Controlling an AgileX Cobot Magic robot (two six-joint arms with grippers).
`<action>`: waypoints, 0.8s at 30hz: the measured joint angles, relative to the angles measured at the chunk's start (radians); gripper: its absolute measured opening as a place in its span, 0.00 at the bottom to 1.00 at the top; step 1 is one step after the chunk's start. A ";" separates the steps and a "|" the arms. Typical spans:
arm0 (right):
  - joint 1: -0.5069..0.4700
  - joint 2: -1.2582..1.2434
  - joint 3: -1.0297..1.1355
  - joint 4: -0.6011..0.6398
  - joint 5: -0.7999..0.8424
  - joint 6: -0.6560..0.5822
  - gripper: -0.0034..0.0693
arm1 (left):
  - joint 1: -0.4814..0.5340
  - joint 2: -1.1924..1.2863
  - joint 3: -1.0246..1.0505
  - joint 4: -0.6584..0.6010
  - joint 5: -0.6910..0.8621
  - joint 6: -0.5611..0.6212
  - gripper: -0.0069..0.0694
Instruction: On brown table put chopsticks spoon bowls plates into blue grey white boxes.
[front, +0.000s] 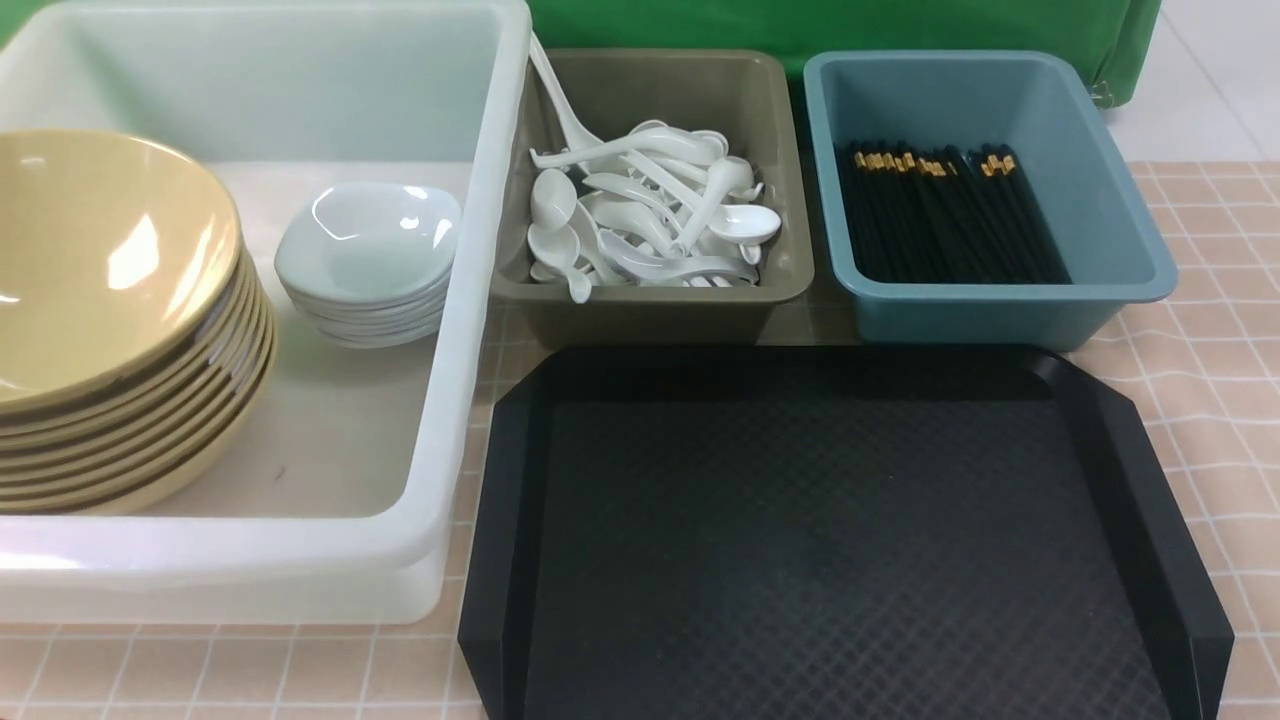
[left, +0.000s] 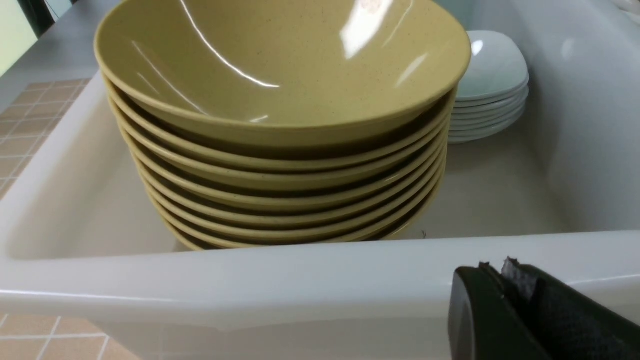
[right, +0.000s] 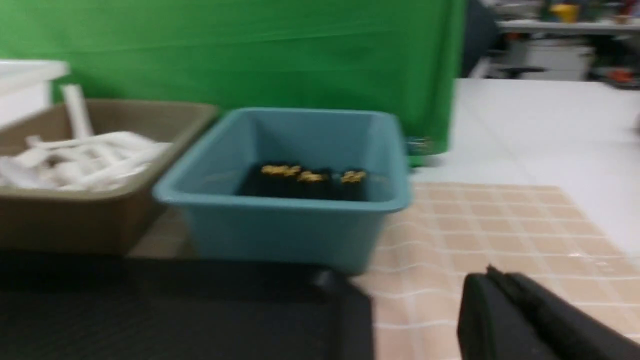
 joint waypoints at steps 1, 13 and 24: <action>-0.005 -0.004 0.000 0.001 0.004 0.003 0.10 | 0.000 0.000 0.000 0.000 0.000 0.000 0.10; -0.044 -0.027 0.000 0.013 0.285 0.018 0.10 | 0.000 -0.001 0.000 0.000 0.000 -0.003 0.10; -0.044 -0.027 -0.001 0.013 0.286 0.018 0.10 | 0.000 -0.001 0.000 0.000 0.000 -0.004 0.10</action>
